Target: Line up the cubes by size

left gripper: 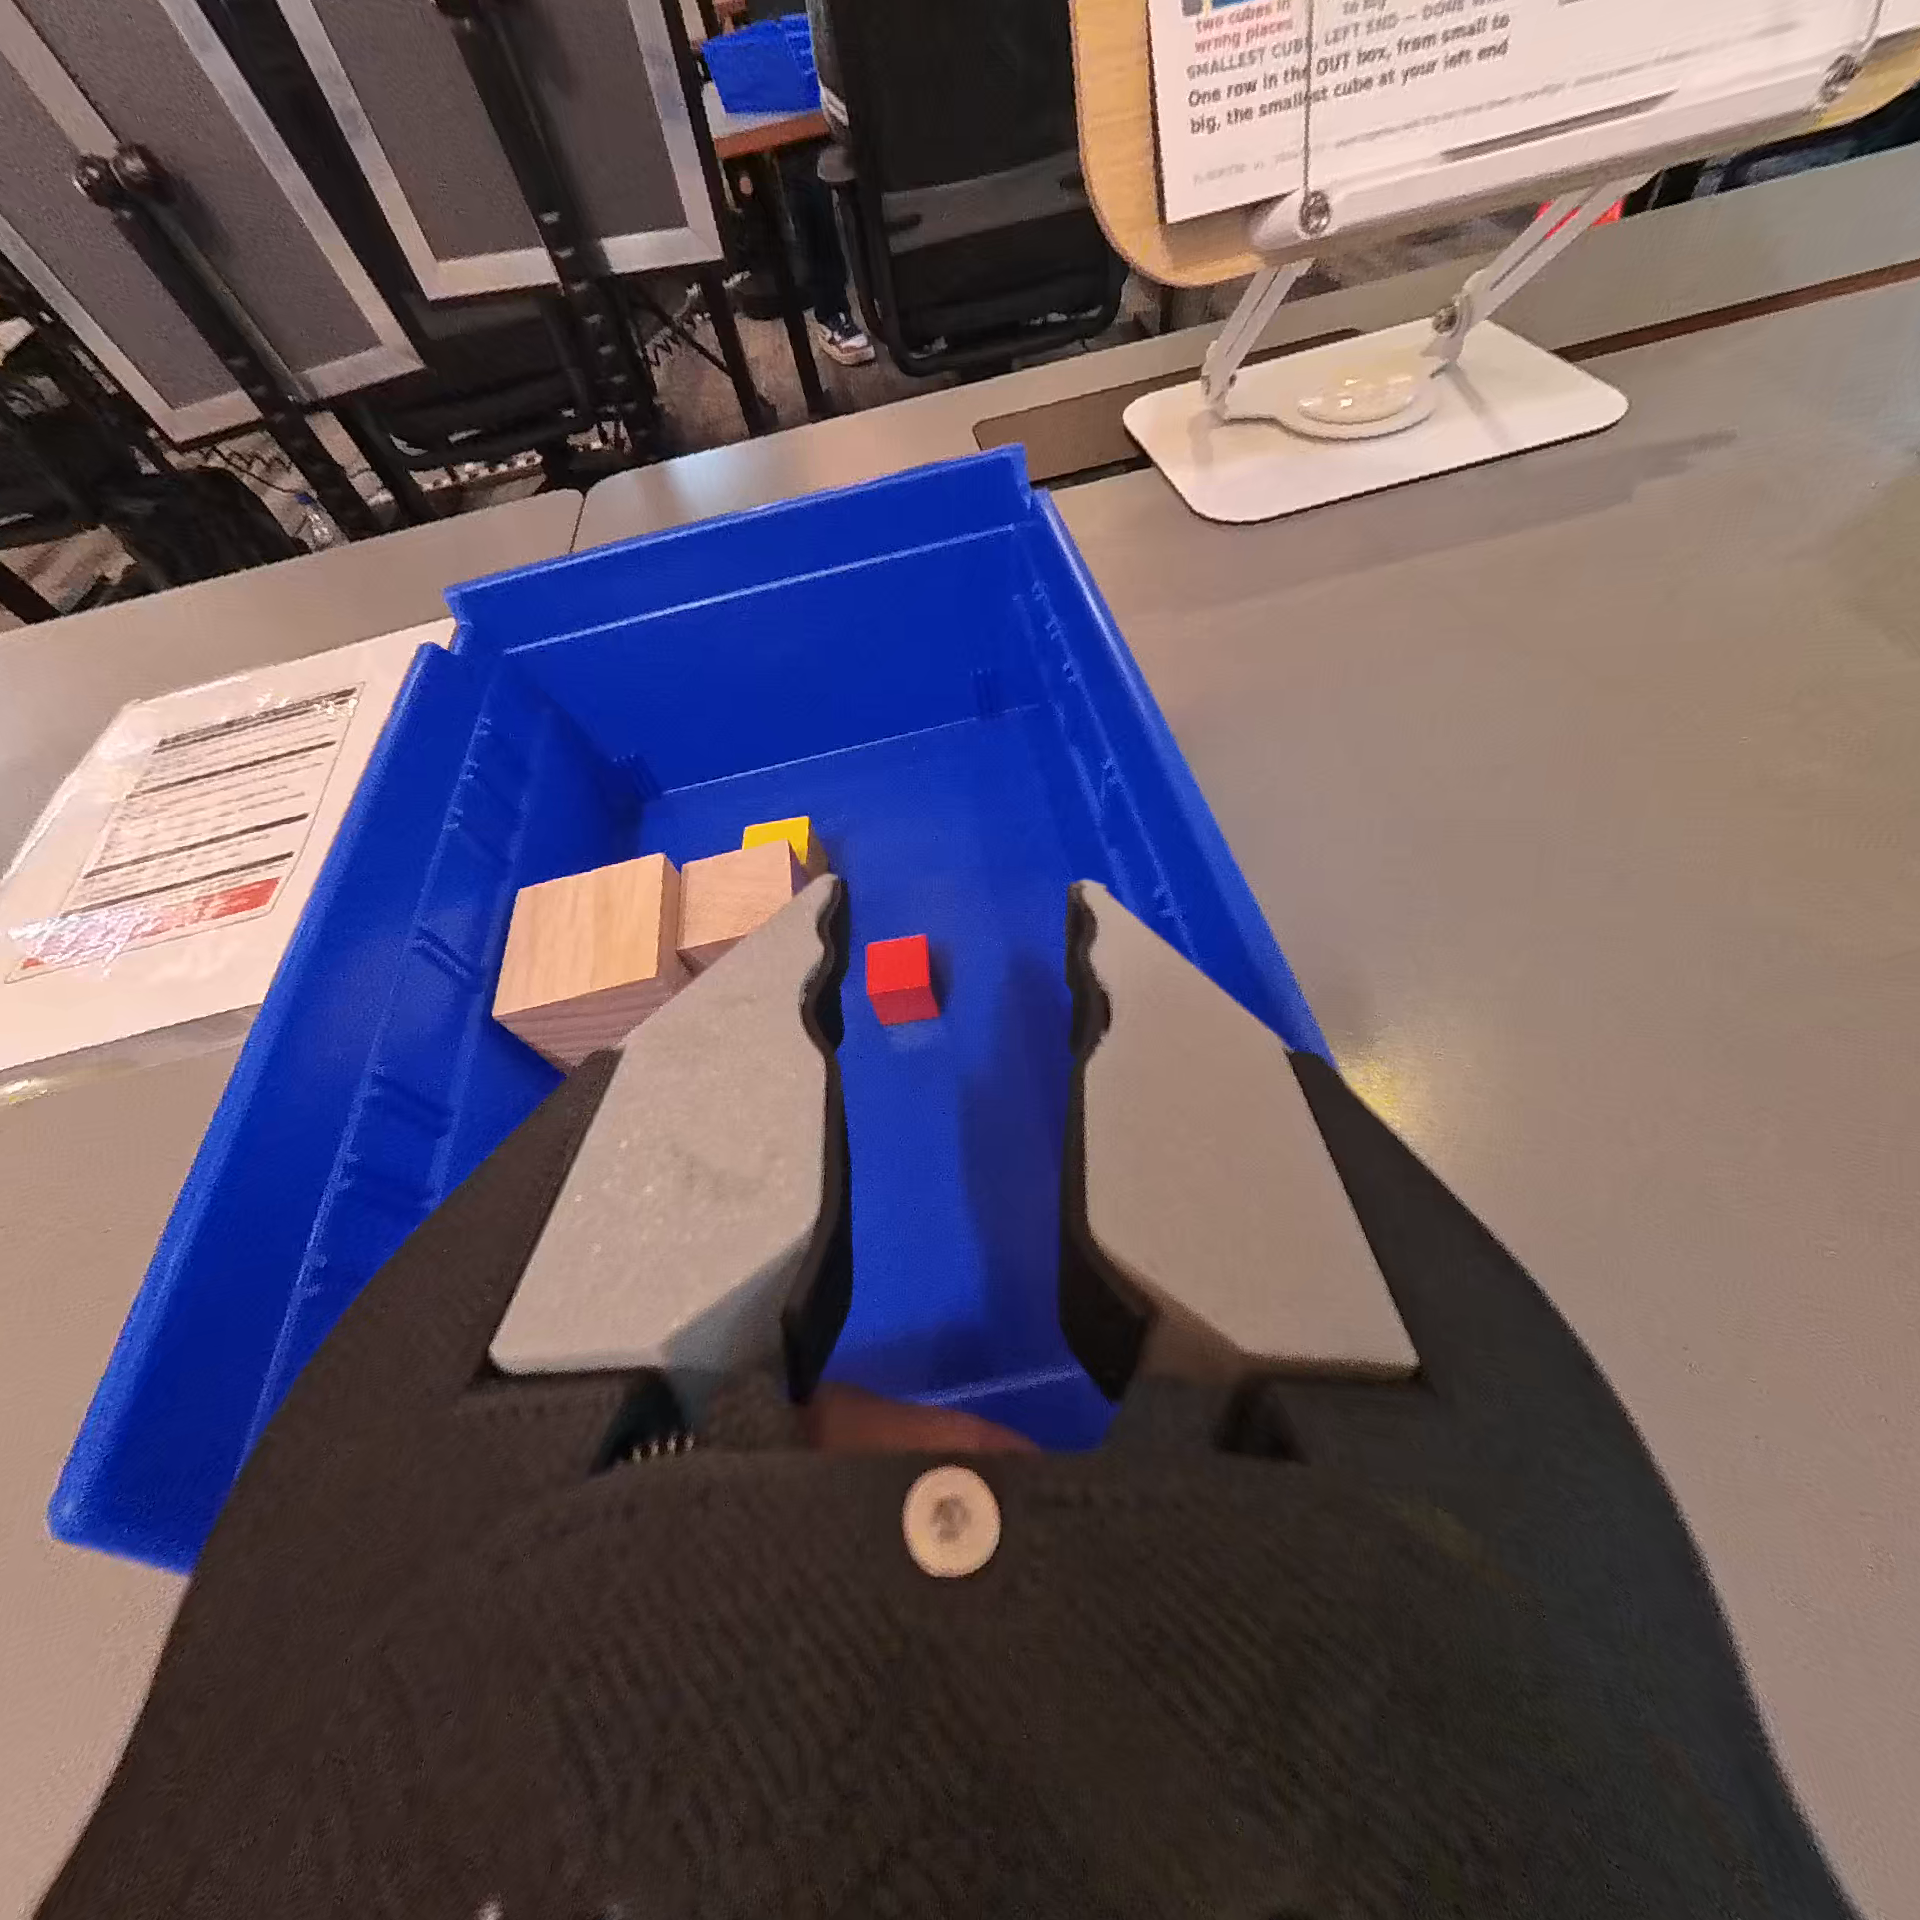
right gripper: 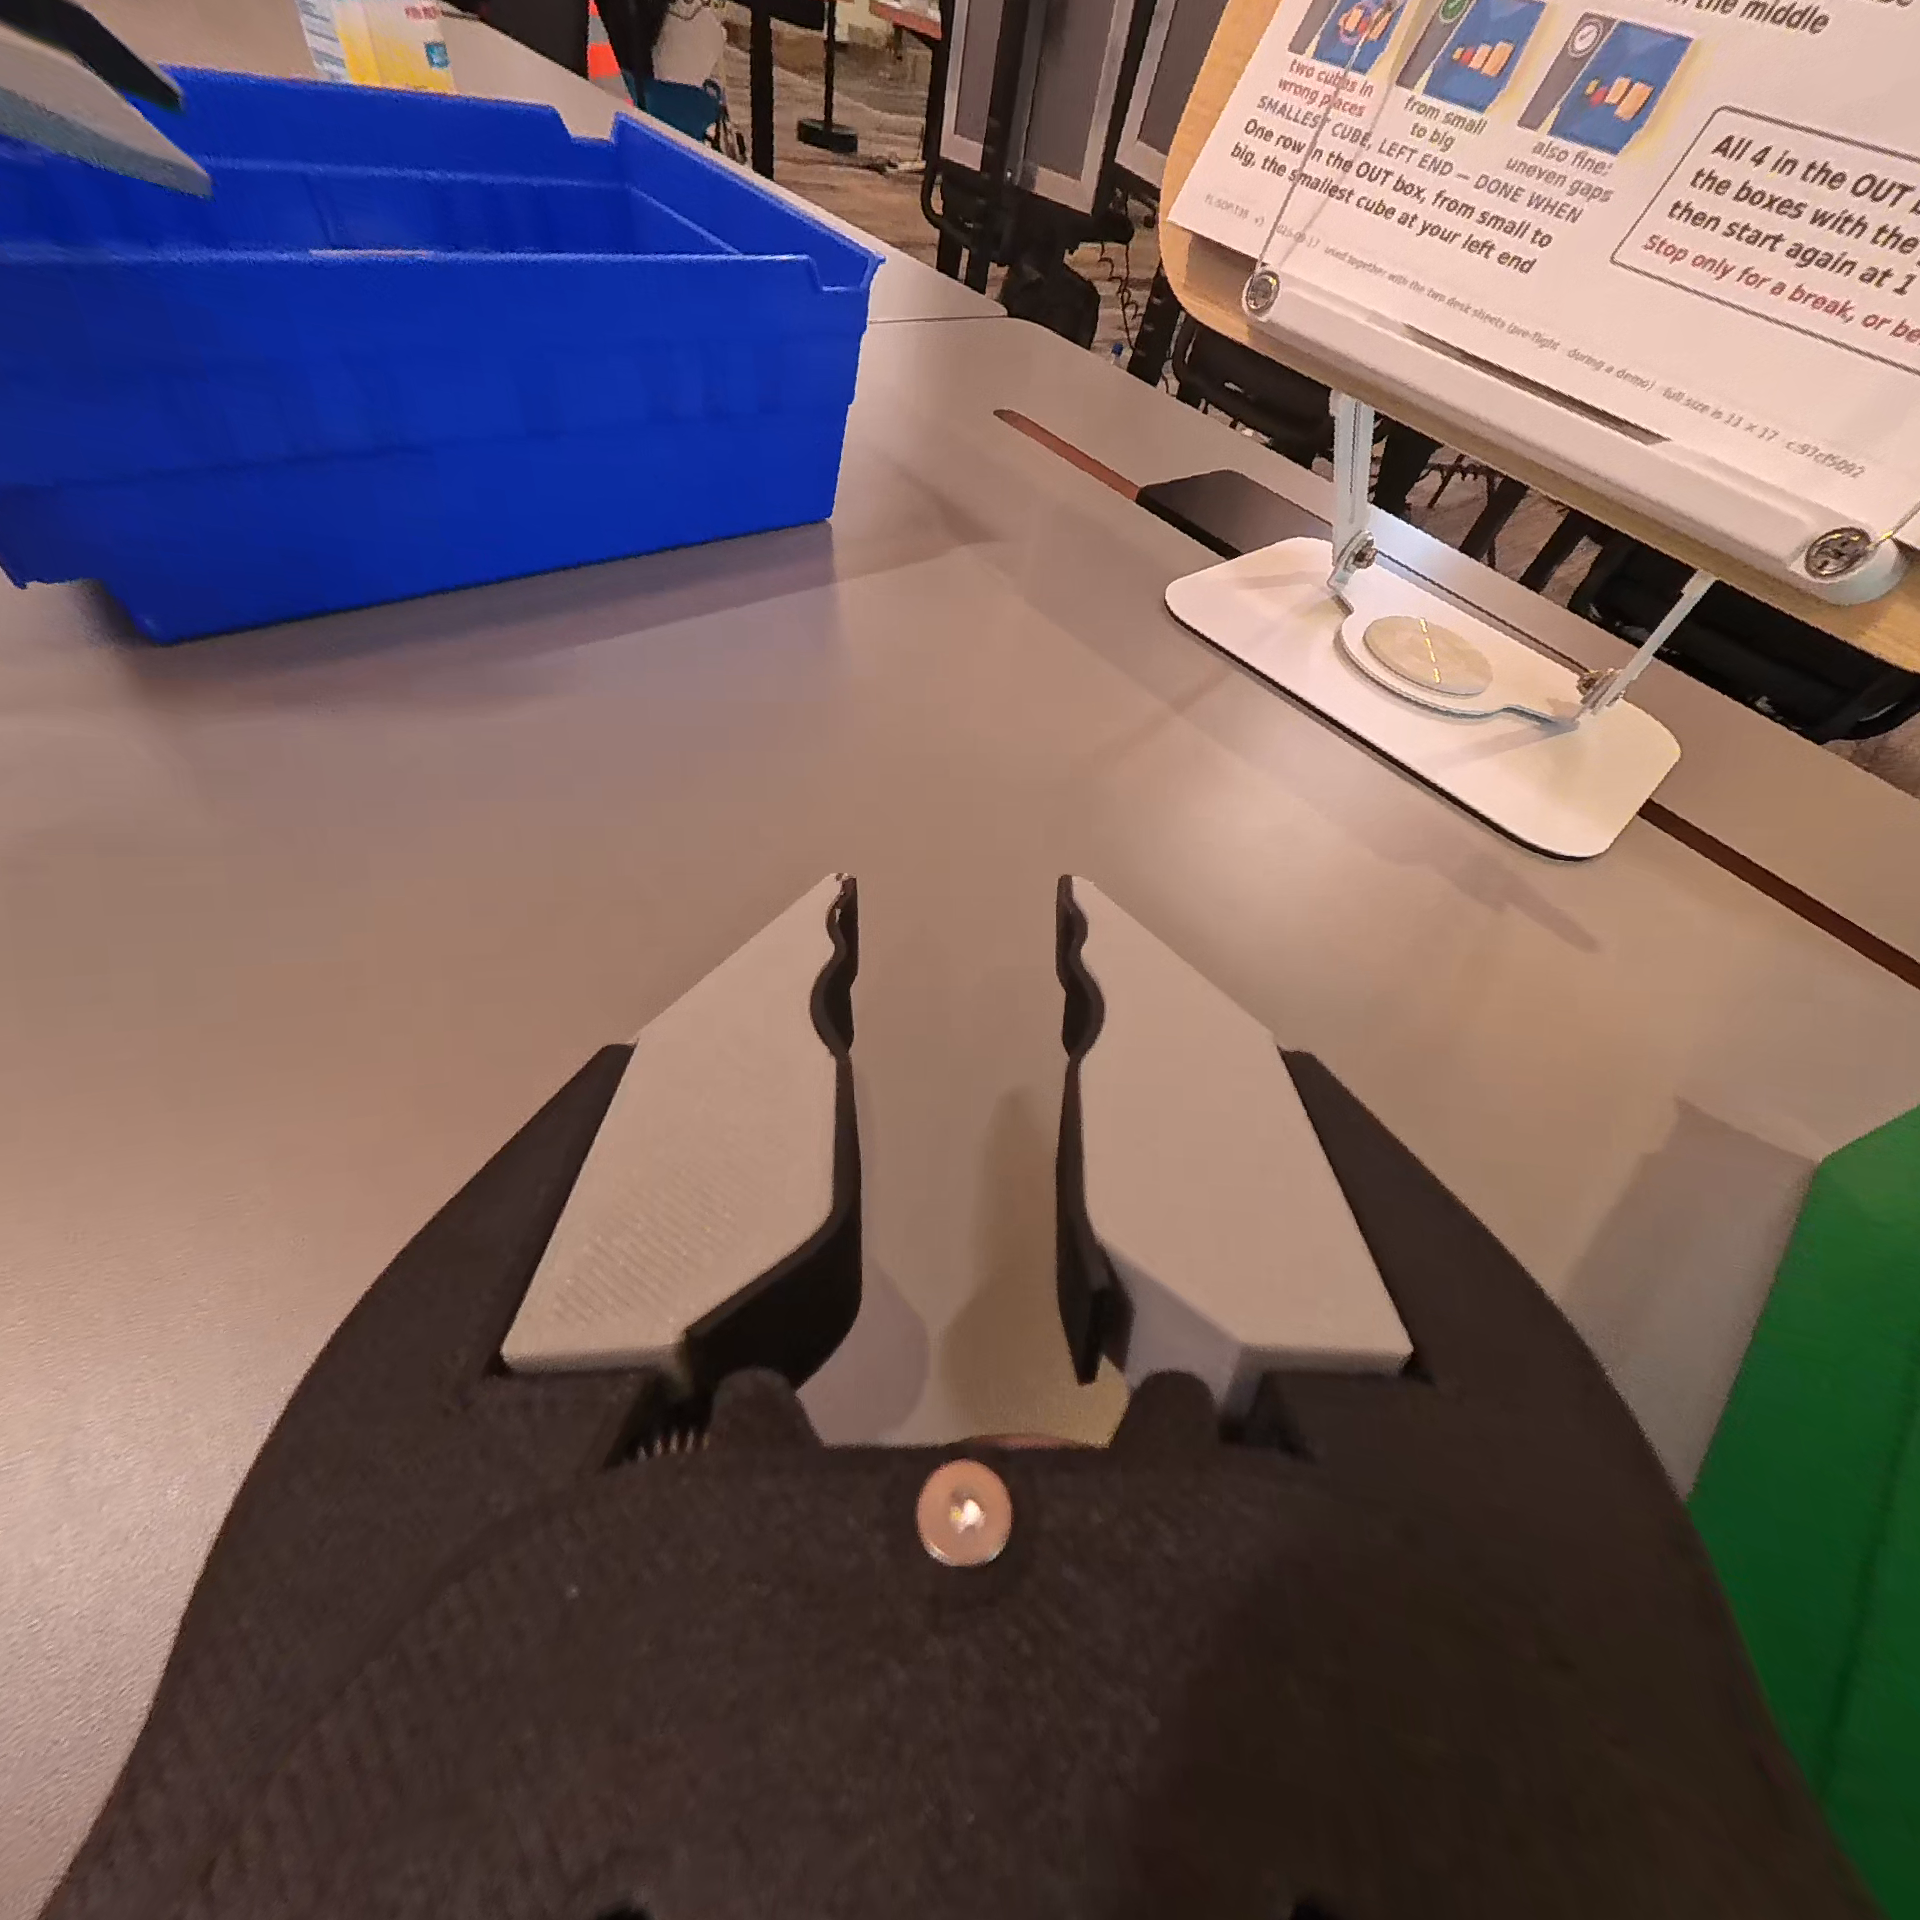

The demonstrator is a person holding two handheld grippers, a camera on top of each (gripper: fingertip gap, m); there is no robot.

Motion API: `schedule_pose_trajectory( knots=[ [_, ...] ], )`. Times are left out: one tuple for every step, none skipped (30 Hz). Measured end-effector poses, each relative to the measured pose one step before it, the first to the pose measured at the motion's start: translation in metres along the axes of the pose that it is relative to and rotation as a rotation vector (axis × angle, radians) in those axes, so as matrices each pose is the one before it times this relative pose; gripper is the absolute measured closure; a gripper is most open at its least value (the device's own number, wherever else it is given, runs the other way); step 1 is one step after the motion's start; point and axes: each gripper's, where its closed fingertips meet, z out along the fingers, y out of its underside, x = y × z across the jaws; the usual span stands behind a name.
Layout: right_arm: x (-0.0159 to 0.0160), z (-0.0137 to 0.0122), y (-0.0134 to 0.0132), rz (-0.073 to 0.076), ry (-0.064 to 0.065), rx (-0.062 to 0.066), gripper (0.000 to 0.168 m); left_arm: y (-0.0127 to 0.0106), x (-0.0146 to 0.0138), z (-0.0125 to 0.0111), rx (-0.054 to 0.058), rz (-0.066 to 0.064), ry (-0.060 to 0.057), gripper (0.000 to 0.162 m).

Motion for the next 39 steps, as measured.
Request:
schedule_pose_trajectory(
  knots=[
    [0.00014, -0.00011, -0.00030, 0.0029, -0.0010, 0.0018, 0.133, 0.00217, -0.00075, 0.00193, -0.0088, 0.0030, -0.0040, 0.122],
    [0.00006, -0.00004, -0.00035, 0.0025, -0.0012, 0.0010, 0.133, 0.00149, -0.00076, 0.00124, -0.0047, 0.0002, -0.0032, 0.122],
    [-0.00031, -0.00009, -0.00041, 0.0015, -0.0022, 0.0012, 0.133, 0.00075, -0.00018, 0.00065, -0.0009, -0.0032, -0.0012, 0.122],
    [-0.00038, -0.00012, -0.00036, -0.0004, -0.0013, 0.0012, 0.133, -0.00011, 0.00046, -0.00001, 0.0020, -0.0044, 0.0010, 0.122],
    [-0.00031, -0.00002, -0.00021, -0.0029, 0.0003, 0.0001, 0.133, -0.00086, 0.00091, -0.00067, 0.0055, -0.0045, 0.0009, 0.122],
    [-0.00018, 0.00004, -0.00002, -0.0046, 0.0018, -0.0011, 0.133, -0.00135, 0.00146, -0.00122, 0.0082, -0.0037, 0.0017, 0.122],
    [-0.00010, -0.00009, 0.00001, -0.0050, 0.0024, -0.0010, 0.133, -0.00178, 0.00161, -0.00147, 0.0085, -0.0018, 0.0021, 0.122],
    [0.00015, -0.00024, -0.00029, -0.0041, 0.0028, 0.0004, 0.133, -0.00179, 0.00133, -0.00149, 0.0075, 0.0007, 0.0006, 0.122],
    [0.00025, -0.00035, -0.00036, -0.0025, 0.0027, 0.0017, 0.133, -0.00166, 0.00093, -0.00164, 0.0058, 0.0041, -0.0004, 0.122],
    [0.00033, -0.00020, -0.00010, -0.0005, 0.0020, 0.0006, 0.133, -0.00126, 0.00032, -0.00155, 0.0042, 0.0054, -0.0023, 0.122],
    [0.00023, -0.00013, 0.00024, 0.0016, 0.0003, -0.0003, 0.133, -0.00094, -0.00016, -0.00156, 0.0037, 0.0042, -0.0036, 0.122],
    [0.00029, 0.00006, 0.00012, 0.0027, -0.0003, -0.0003, 0.133, -0.00033, -0.00033, -0.00127, 0.0029, 0.0020, -0.0023, 0.122],
    [0.00032, 0.00006, 0.00015, 0.0029, -0.0003, 0.0004, 0.133, 0.00022, -0.00028, -0.00068, 0.0006, 0.0000, -0.0002, 0.122],
    [0.00010, 0.00017, 0.00019, 0.0028, -0.0012, -0.0004, 0.133, 0.00051, -0.00025, -0.00017, -0.0014, -0.0013, 0.0002, 0.122],
    [-0.00017, 0.00012, 0.00036, 0.0019, -0.0019, -0.0012, 0.133, 0.00079, -0.00015, 0.00006, -0.0021, 0.0002, 0.0006, 0.122],
    [-0.00018, 0.00019, 0.00028, 0.0001, -0.0010, -0.0012, 0.133, 0.00080, -0.00032, 0.00027, -0.0020, 0.0018, -0.0008, 0.122],
    [-0.00020, 0.00014, 0.00007, -0.0018, 0.0001, -0.0006, 0.133, 0.00068, -0.00049, 0.00040, -0.0023, 0.0015, -0.0022, 0.122],
    [-0.00015, 0.00008, -0.00007, -0.0027, 0.0004, -0.0002, 0.133, 0.00038, -0.00034, 0.00041, -0.0015, 0.0006, -0.0007, 0.122],
    [-0.00025, 0.00018, 0.00016, -0.0025, 0.0004, -0.0009, 0.133, -0.00008, -0.00006, 0.00046, 0.0004, -0.0006, 0.0004, 0.122],
    [-0.00028, 0.00019, 0.00008, -0.0018, -0.0002, -0.0009, 0.133, -0.00002, 0.00006, 0.00042, 0.0008, -0.0005, 0.0005, 0.122],
    [-0.00018, 0.00022, 0.00010, -0.0009, -0.0006, -0.0008, 0.133, 0.00021, -0.00004, 0.00053, -0.0007, 0.0006, 0.0000, 0.122],
    [-0.00022, 0.00017, 0.00023, -0.0002, -0.0007, -0.0008, 0.133, 0.00051, 0.00001, 0.00060, -0.0019, 0.0011, -0.0004, 0.122],
    [-0.00017, 0.00021, 0.00035, 0.0004, -0.0013, -0.0017, 0.133, 0.00066, -0.00006, 0.00062, -0.0022, 0.0011, -0.0002, 0.122],
    [-0.00020, 0.00014, 0.00007, 0.0007, -0.0011, -0.0010, 0.133, 0.00061, -0.00010, 0.00067, -0.0017, 0.0004, -0.0002, 0.122],
    [-0.00017, -0.00008, -0.00023, 0.0003, -0.0009, 0.0012, 0.133, 0.00064, -0.00042, 0.00080, -0.0019, -0.0009, -0.0004, 0.122],
    [-0.00041, -0.00012, -0.00030, -0.0006, -0.0009, 0.0015, 0.133, 0.00086, -0.00061, 0.00082, -0.0026, -0.0017, -0.0008, 0.122],
    [-0.00017, -0.00024, -0.00039, -0.0015, 0.0001, 0.0007, 0.133, 0.00080, -0.00080, 0.00094, -0.0023, -0.0021, -0.0018, 0.122],
    [-0.00027, -0.00021, -0.00039, -0.0016, 0.0001, 0.0014, 0.133, 0.00102, -0.00098, 0.00111, -0.0027, -0.0023, -0.0020, 0.122],
    [-0.00026, -0.00029, -0.00051, -0.0013, -0.0001, 0.0019, 0.133, 0.00114, -0.00132, 0.00129, -0.0043, -0.0013, -0.0035, 0.122],
    [-0.00015, -0.00011, -0.00039, -0.0009, 0.0001, 0.0014, 0.133, 0.00144, -0.00157, 0.00166, -0.0057, 0.0008, -0.0055, 0.122],
    [-0.00014, -0.00008, -0.00004, -0.0006, 0.0000, 0.0003, 0.133, 0.00160, -0.00144, 0.00171, -0.0066, 0.0020, -0.0050, 0.122],
    [-0.00023, 0.00006, 0.00004, -0.0003, -0.0005, -0.0008, 0.133, 0.00156, -0.00120, 0.00183, -0.0066, 0.0016, -0.0030, 0.122],
    [-0.00018, 0.00008, 0.00012, -0.0001, -0.0009, -0.0004, 0.133, 0.00137, -0.00100, 0.00187, -0.0050, -0.0004, -0.0018, 0.122],
    [-0.00031, 0.00009, -0.00003, -0.0002, -0.0011, -0.0003, 0.133, 0.00106, -0.00106, 0.00168, -0.0040, -0.0022, -0.0013, 0.122],
    [-0.00029, -0.00011, -0.00011, -0.0007, -0.0003, -0.0001, 0.133, 0.00077, -0.00093, 0.00150, -0.0028, -0.0026, -0.0008, 0.121],
    [-0.00017, -0.00005, -0.00019, -0.0012, 0.0001, 0.0014, 0.133, 0.00056, -0.00082, 0.00127, -0.0022, -0.0027, -0.0004, 0.122],
    [-0.00014, -0.00001, -0.00020, -0.0011, -0.0001, 0.0005, 0.133, 0.00023, -0.00086, 0.00095, -0.0010, -0.0031, -0.0009, 0.122],
    [-0.00032, 0.00003, 0.00000, -0.0006, -0.0006, -0.0006, 0.133, -0.00011, -0.00098, 0.00074, 0.0009, -0.0038, -0.0017, 0.121],
    [-0.00038, -0.00003, -0.00017, -0.0002, -0.0014, 0.0002, 0.133, -0.00028, -0.00086, 0.00042, 0.0016, -0.0044, -0.0013, 0.121]
  ],
)
